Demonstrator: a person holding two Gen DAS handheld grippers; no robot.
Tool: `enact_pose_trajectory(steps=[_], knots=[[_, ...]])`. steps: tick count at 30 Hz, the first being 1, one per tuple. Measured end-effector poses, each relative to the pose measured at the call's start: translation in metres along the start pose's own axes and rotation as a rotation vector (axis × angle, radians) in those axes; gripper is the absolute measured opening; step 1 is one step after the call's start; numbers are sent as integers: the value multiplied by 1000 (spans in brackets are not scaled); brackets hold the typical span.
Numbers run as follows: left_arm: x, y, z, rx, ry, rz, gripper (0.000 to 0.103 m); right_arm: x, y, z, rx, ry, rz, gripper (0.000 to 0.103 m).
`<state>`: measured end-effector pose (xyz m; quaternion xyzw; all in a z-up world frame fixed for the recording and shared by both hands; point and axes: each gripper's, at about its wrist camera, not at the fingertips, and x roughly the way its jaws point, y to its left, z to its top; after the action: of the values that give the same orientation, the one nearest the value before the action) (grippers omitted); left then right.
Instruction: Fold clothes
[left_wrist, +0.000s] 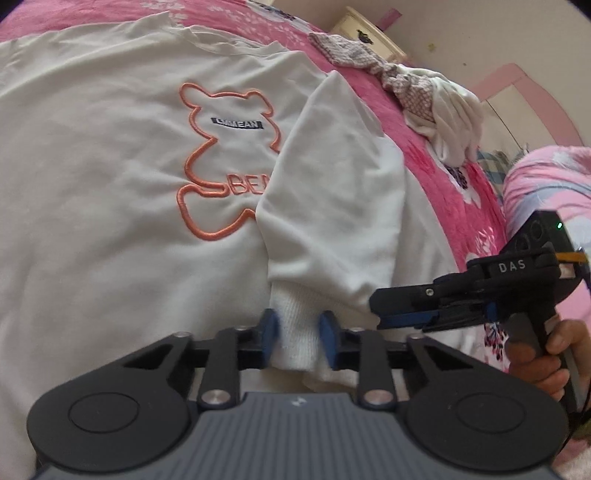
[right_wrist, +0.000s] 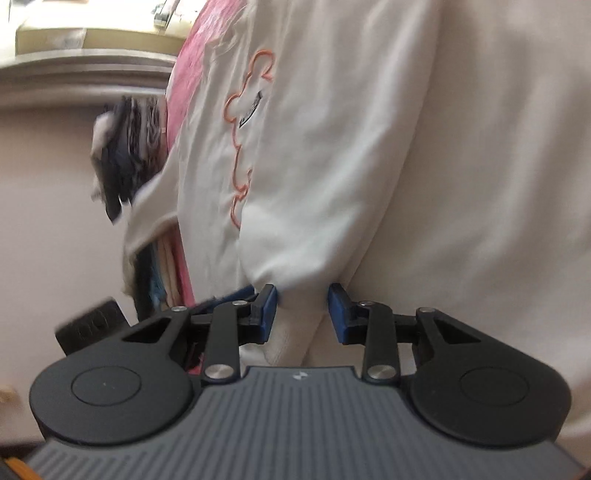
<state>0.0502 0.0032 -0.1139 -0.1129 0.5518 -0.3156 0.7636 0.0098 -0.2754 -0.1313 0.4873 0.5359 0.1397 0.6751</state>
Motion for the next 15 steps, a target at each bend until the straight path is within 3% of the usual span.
enact_pose_trajectory(steps=[4,8,15], knots=[[-1,3,1,-68,-6,3,6,2,-14,4,88,-11,66,25],[-8,4,10,-139,-30,-17,5,-2,-14,5,97,-32,98,12],[-41,10,69,-188,-172,-69,5,-6,21,34,43,-85,214,9]])
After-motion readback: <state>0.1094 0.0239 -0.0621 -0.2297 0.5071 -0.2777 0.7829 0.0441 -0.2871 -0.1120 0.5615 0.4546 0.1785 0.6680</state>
